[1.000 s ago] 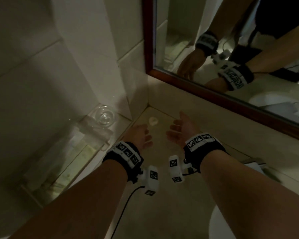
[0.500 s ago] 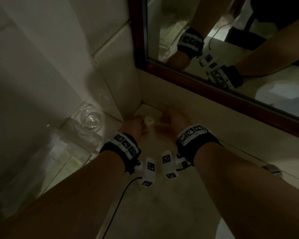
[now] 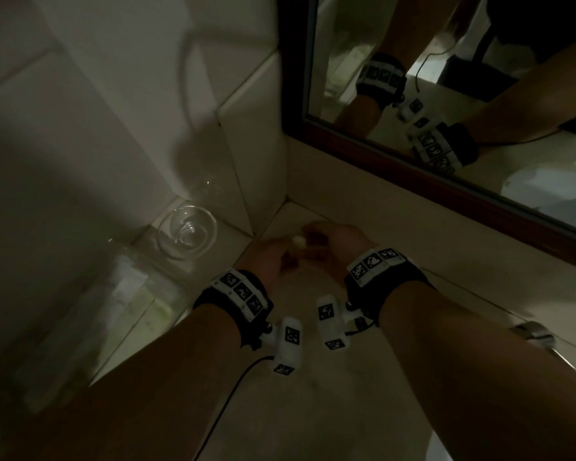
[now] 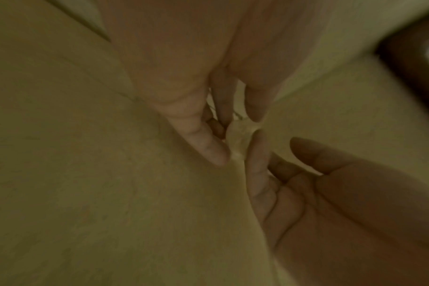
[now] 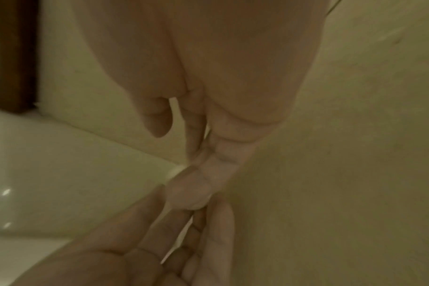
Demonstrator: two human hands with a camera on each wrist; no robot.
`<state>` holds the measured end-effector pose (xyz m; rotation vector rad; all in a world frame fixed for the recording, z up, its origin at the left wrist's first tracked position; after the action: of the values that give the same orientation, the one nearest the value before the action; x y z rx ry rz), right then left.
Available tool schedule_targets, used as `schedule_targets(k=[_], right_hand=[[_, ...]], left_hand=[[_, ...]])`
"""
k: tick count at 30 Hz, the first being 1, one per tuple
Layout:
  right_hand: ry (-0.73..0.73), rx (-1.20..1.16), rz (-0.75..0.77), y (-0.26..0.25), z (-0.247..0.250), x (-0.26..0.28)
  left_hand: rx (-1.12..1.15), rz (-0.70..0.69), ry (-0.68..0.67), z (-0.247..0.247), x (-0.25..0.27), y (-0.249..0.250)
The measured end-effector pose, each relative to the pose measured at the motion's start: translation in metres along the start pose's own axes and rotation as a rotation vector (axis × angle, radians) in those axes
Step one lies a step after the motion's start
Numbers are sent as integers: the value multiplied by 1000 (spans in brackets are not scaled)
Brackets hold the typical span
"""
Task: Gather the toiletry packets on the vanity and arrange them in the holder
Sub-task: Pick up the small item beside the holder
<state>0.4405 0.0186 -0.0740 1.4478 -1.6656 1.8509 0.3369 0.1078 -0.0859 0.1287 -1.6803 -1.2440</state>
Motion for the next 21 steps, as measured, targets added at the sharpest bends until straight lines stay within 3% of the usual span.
schedule_targets(k=[4, 8, 11, 15, 21], right_hand=[[-67, 38, 50, 3, -17, 21], [-137, 100, 94, 3, -35, 41], [-202, 145, 129, 4, -51, 56], [-220, 190, 212, 8, -72, 67], [-244, 174, 199, 26, -104, 76]], left_hand=[[279, 78, -9, 19, 19, -10], [412, 90, -15, 44, 38, -13], [471, 14, -46, 60, 46, -4], [533, -90, 18, 89, 57, 6], [624, -142, 23, 117, 68, 10]])
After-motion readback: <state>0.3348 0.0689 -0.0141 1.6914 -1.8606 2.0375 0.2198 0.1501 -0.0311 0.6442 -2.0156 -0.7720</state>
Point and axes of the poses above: each hand's wrist, its own x-axis away from the middle knuckle, its own z-axis out of the back of the hand, y = z × x, the point moved 6 cm from there along -x, towards the middle knuckle, and after that the axes turned 5 degrees about y, right-handed, at the moved point
